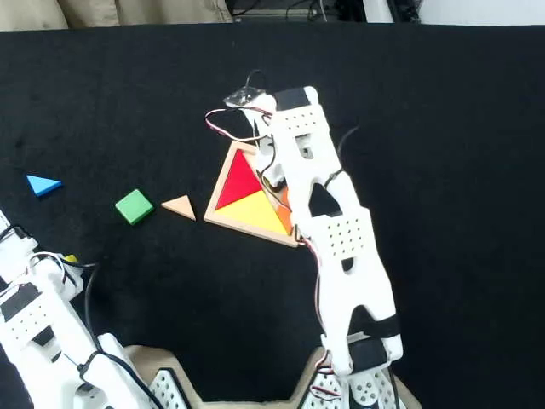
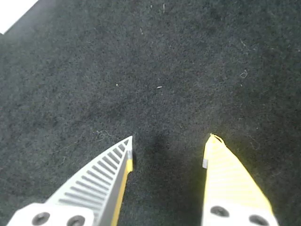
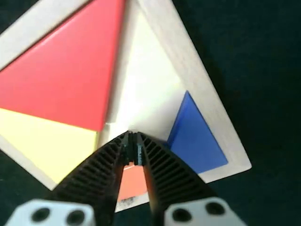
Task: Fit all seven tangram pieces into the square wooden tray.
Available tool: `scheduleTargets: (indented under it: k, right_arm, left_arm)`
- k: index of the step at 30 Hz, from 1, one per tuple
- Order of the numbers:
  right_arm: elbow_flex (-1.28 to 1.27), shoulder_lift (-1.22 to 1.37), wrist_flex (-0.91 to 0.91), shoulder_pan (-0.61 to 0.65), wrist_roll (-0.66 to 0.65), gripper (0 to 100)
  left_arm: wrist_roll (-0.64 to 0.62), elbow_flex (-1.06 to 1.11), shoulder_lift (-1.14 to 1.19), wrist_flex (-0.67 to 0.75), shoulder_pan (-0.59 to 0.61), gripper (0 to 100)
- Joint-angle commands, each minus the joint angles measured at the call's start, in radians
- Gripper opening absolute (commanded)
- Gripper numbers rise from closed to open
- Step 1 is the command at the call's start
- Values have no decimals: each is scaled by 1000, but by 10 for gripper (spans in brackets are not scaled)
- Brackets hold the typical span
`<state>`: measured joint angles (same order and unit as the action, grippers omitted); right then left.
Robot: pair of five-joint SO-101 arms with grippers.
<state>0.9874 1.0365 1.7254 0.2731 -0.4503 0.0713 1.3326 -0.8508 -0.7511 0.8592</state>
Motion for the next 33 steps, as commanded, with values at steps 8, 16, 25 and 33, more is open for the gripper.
scheduleTargets:
  k: [8,16,25,33]
  right_arm:
    - [130,-68,-227,-15,3,11]
    - [242,96,-374,-32,-2,11]
    - [386,229,-278,-38,-38,11]
    - [493,239,-72,103,-212,11]
  left_arm:
    - [-8,-4,-20,17,-12,242]
    - [-8,-4,-20,17,-12,242]
    - [-8,-4,-20,17,-13,242]
    - [-8,5,-21,28,-36,242]
